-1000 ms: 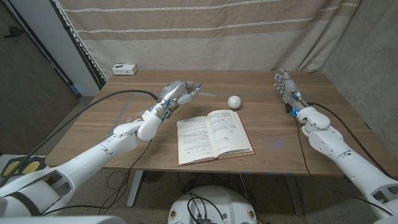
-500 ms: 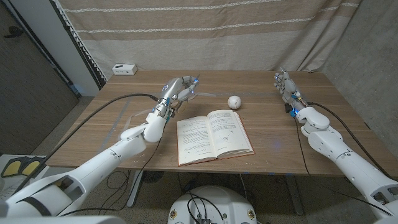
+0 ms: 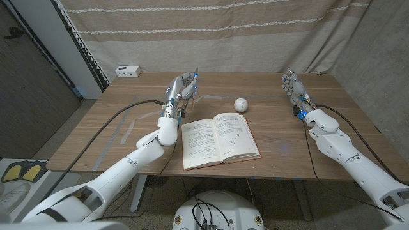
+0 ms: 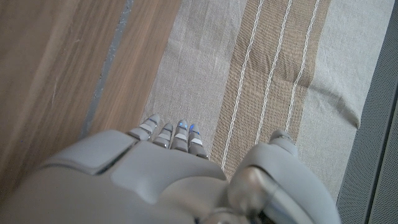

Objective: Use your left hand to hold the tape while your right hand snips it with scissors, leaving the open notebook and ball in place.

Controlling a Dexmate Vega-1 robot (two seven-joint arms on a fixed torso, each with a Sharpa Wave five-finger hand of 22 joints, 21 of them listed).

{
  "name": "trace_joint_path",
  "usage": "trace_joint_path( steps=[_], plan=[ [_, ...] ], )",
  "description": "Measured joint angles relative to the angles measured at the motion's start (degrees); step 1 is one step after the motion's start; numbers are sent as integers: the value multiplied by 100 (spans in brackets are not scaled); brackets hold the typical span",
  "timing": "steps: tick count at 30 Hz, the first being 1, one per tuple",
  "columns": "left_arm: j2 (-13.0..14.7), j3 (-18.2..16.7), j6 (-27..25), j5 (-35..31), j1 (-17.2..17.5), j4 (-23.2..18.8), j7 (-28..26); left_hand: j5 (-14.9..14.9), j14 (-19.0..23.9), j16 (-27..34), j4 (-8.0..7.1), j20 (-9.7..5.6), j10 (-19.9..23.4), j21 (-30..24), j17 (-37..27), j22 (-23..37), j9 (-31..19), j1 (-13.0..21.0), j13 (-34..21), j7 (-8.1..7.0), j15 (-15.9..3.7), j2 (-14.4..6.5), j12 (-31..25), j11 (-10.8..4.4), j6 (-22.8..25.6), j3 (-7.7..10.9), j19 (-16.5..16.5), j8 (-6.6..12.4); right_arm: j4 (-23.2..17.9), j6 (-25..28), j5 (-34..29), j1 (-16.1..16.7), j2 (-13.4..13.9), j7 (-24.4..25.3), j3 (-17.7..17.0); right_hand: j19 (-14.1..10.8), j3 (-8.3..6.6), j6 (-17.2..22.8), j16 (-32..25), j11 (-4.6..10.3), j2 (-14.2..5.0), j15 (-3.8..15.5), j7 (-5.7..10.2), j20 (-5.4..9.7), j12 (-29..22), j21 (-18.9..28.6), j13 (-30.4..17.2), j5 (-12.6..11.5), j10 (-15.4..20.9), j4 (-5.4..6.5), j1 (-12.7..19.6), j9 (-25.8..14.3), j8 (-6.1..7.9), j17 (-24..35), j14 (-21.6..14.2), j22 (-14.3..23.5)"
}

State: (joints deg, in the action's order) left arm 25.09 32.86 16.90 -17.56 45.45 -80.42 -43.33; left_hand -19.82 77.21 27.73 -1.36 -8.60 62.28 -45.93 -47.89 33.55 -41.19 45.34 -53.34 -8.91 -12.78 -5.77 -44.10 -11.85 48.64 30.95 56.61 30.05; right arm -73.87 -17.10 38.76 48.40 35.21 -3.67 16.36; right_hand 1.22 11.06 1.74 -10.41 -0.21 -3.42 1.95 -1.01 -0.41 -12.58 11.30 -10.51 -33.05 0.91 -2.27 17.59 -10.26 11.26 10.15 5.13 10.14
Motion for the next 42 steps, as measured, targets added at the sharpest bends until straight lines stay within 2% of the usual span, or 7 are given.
trace_joint_path(
  steps=[5,10,18,24,29,37,42],
  plan=[
    [-132,-29,-114,283,24,-10,-125,0,40,-66,25,0,110,45,112,-135,168,7,168,41,-1,79,27,-17,205,26,0,-68,34,-9,2,-19,-1,-10,-6,0,0,0,0,0,0,0,0,0,0,0,0,0,0,0,0,0,0,0,0,0],
    [-562,-109,-150,392,94,-39,-155,1,40,-134,48,0,167,45,170,-222,245,29,279,41,-1,101,67,-14,244,49,-1,-110,49,-46,13,-25,-1,-59,-9,0,-1,0,0,0,0,0,0,0,0,0,0,0,0,0,0,0,0,0,0,0],
    [-829,-183,-285,778,193,-154,-197,5,40,-211,54,0,227,89,226,-303,282,12,389,34,-1,118,95,-12,279,85,-1,-156,112,-84,33,-41,0,-114,-18,0,23,0,0,0,0,0,0,0,0,0,0,0,0,-24,0,0,0,0,0,0],
    [-978,-247,-518,1392,281,-276,-129,5,102,-246,80,0,287,89,267,-366,414,28,467,46,-2,147,99,-11,300,114,-1,-320,181,-92,36,-69,-5,-141,-20,0,23,0,0,0,0,0,0,0,0,0,0,0,0,-24,0,0,0,0,0,0],
    [-1099,-304,-630,1681,372,-400,-84,5,113,-300,105,0,348,51,351,-431,574,28,550,187,-13,147,116,-11,303,182,-1,-475,185,-92,34,-73,-4,-154,-9,0,23,20,0,0,0,0,-21,0,0,0,0,0,0,-24,0,0,0,0,0,0],
    [-1228,-349,-714,1880,467,-538,-68,6,205,-339,60,0,392,7,462,-515,539,32,586,199,-1,144,118,-33,290,260,-2,-515,185,-77,29,-74,4,-177,1,0,39,41,0,0,0,0,0,0,0,0,0,0,0,-8,0,0,0,0,0,0],
    [-1300,-372,-868,2192,502,-608,-51,85,214,-339,-116,0,451,-44,458,-636,251,-79,530,94,8,0,41,-32,-39,272,-2,-552,185,-60,29,-75,15,-189,8,0,39,41,0,0,-32,0,0,0,0,0,0,0,0,-8,32,0,0,0,0,0]
  ],
)
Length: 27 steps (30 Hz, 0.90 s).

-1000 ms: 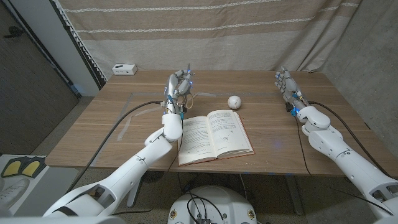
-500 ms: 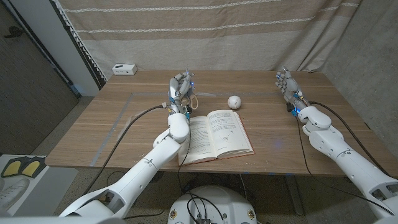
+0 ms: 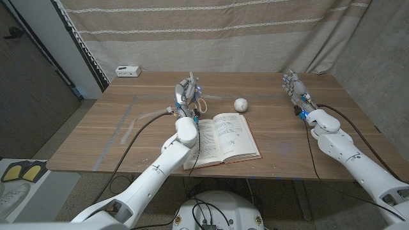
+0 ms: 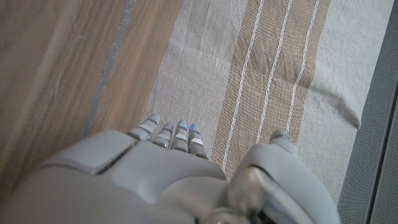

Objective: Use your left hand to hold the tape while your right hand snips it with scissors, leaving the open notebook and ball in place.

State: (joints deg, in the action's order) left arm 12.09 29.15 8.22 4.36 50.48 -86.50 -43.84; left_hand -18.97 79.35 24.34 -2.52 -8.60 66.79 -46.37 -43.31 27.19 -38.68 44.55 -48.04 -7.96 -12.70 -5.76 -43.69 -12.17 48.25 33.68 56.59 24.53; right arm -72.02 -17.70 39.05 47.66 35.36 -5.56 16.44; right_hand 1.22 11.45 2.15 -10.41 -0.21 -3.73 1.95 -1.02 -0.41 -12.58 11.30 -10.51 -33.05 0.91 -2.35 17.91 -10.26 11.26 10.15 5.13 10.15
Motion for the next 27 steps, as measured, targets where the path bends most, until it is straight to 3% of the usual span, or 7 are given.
trace_joint_path(
  steps=[6,27],
  plan=[
    [-66,-30,-80,214,28,-65,55,54,0,29,-27,0,0,-48,-22,-105,-446,-85,-118,-50,0,-87,-103,0,-276,-19,0,114,-1,9,0,0,6,-8,3,0,0,21,0,0,1,0,-21,0,0,0,0,0,0,0,-1,0,0,0,0,0],
    [-281,-124,-368,1123,71,-251,270,120,-1,69,-50,0,60,-156,-53,-170,-1079,-112,-199,-50,1,-139,-169,1,-401,3,0,409,30,41,22,2,31,-65,8,-31,0,41,0,43,-37,0,0,-31,0,0,0,23,43,0,-39,0,0,0,0,0]
  ],
)
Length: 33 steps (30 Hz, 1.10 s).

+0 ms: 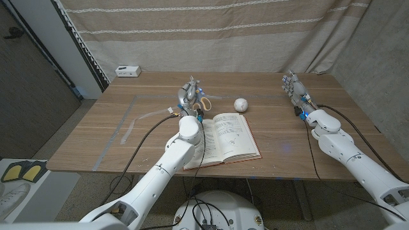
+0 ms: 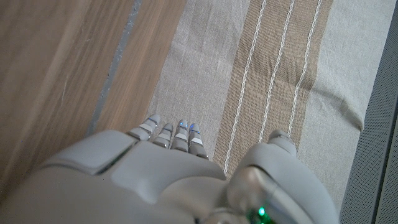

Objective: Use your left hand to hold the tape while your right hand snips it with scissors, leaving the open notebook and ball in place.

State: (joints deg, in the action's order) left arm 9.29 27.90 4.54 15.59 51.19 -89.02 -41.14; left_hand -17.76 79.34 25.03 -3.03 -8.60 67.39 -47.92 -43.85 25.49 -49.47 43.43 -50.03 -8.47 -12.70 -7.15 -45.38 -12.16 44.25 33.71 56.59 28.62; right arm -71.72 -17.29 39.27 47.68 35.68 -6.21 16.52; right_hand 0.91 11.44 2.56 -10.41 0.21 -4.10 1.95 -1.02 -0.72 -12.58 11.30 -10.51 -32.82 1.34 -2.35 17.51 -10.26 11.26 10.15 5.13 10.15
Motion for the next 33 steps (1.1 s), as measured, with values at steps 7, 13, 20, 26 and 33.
trace_joint_path(
  steps=[7,13,20,26,33],
  plan=[
    [-26,11,-81,210,0,-31,26,1,0,0,0,9,-1,0,33,-53,-30,-6,2,1,0,-5,0,0,-1,-1,-34,23,54,0,10,-25,1,-41,0,0,0,0,0,0,0,0,0,0,0,0,0,0,0,0,0,0,0,0,0,0],
    [-57,31,-114,306,-24,-31,26,12,-22,-25,-19,21,-43,0,61,-100,-22,-7,30,-21,-20,-4,0,0,-40,19,-66,29,95,-4,14,-53,2,-82,4,0,17,0,0,0,0,0,0,0,0,0,0,0,0,17,0,0,0,0,0,0],
    [-97,44,-137,425,-70,7,35,50,-21,-69,-21,41,-43,0,87,-132,13,-7,46,-21,-20,-4,0,1,-40,24,-106,-7,112,-19,18,-69,10,-121,7,0,23,0,0,-1,1,0,0,0,0,0,0,0,-1,23,0,0,0,0,0,0],
    [-112,46,-136,510,-103,46,66,55,-22,-69,-6,62,-44,0,113,-183,40,-7,70,-16,-20,-3,0,1,-43,39,-147,-8,85,-20,26,-60,34,-134,6,0,23,31,0,-12,1,0,-32,0,0,0,0,0,11,23,0,0,0,0,0,0],
    [-154,53,-17,569,-206,232,136,66,-77,-157,-9,75,-105,0,188,-236,40,-7,69,-11,-11,-3,26,-1,-48,43,-201,-46,-8,6,43,-16,71,-142,-1,0,23,31,0,-12,-22,0,-32,0,0,0,0,0,11,23,23,0,0,0,0,0]
  ],
)
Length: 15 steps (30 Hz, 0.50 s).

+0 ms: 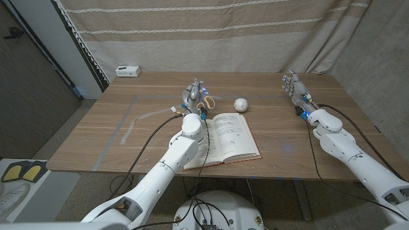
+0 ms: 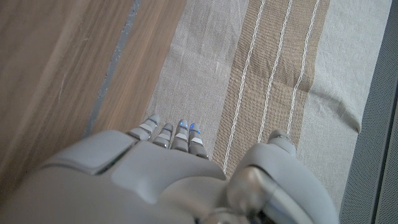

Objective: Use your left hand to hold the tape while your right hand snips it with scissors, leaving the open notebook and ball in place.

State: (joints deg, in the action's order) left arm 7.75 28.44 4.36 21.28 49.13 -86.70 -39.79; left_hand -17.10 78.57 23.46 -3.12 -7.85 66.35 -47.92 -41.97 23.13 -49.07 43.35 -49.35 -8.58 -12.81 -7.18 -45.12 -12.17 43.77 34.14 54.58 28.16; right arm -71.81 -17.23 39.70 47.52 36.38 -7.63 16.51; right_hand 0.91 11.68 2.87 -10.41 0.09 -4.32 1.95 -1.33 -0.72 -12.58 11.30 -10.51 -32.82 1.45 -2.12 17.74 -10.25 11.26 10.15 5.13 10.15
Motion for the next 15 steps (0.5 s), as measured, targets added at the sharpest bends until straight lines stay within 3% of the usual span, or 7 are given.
trace_joint_path(
  steps=[12,15],
  plan=[
    [-27,32,464,89,-176,379,396,12,-68,-202,-62,37,-1,68,208,-130,41,-93,28,-44,-6,-32,0,0,2,14,-140,-10,-321,110,14,113,136,-33,-3,0,0,228,0,-84,-30,0,167,0,0,0,0,22,18,0,30,0,41,0,0,0],
    [-25,41,591,113,-227,495,521,12,-68,-218,-93,37,-30,68,240,-161,72,-131,29,-76,-7,6,-1,30,33,44,-140,-11,-420,137,14,143,174,-48,-2,0,0,267,0,-84,-31,0,145,0,0,0,0,22,18,0,29,0,41,0,0,0]
  ],
)
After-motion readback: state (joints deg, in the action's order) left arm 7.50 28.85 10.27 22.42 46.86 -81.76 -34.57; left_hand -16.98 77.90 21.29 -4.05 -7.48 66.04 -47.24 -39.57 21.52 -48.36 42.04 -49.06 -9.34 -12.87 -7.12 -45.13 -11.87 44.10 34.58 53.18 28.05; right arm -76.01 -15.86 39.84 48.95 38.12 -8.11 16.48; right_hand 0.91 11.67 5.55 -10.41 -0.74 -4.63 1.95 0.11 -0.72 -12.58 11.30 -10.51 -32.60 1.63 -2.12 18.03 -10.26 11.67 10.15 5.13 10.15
